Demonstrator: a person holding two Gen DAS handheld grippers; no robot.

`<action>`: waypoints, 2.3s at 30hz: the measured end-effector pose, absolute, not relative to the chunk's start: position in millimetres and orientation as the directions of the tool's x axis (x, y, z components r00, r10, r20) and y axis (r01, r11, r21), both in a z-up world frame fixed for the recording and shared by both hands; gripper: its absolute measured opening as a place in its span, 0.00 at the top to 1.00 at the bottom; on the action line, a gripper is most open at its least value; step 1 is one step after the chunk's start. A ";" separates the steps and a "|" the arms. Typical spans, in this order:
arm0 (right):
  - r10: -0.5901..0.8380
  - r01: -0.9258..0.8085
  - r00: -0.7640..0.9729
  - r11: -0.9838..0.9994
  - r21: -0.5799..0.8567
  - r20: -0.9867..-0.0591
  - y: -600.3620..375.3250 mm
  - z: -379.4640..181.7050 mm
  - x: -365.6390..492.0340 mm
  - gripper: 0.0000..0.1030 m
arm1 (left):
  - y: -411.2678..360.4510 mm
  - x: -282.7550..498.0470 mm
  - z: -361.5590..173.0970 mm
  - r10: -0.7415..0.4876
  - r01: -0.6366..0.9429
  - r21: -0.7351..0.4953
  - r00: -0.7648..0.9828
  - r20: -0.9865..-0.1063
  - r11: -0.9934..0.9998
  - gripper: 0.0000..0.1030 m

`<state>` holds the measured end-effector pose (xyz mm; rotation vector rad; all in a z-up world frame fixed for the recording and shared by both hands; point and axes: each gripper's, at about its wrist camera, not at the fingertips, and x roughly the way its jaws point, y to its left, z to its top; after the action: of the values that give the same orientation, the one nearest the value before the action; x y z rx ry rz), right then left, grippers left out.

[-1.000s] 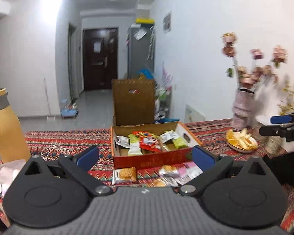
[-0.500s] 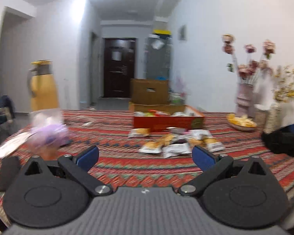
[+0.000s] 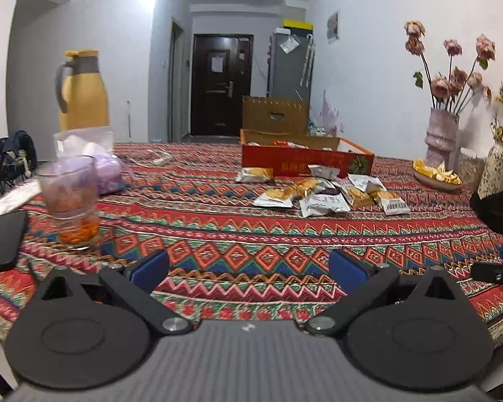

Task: Organize snacks
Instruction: 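Move both tools back over the remaining cookie packets, then grasp yellow-white biscuit packet with left tool while right tool grasps white packet, then carry both packets into the orange box and open both tools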

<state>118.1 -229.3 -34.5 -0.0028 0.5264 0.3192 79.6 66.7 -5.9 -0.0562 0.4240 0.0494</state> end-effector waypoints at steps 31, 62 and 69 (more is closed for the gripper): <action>0.441 -0.715 0.569 0.683 -0.152 -0.694 -86.5 -54.2 398.0 0.26 | 77.9 328.2 -34.1 -0.118 0.134 -0.016 0.802 -0.586 0.991 0.00; 0.483 -0.660 0.534 0.752 0.016 -0.694 -125.4 -56.5 348.0 0.56 | 68.2 299.5 -46.9 -0.221 0.119 -0.202 0.753 -0.619 0.972 0.60; 0.367 -0.389 0.651 0.913 0.123 -0.664 -205.8 -54.3 242.8 0.58 | 44.7 205.8 -30.1 -0.246 0.138 -0.222 0.762 -0.599 0.965 0.60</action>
<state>242.8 -205.8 -54.3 -0.0315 0.7468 0.4293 205.8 44.7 -30.1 -0.1683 0.6728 -0.2101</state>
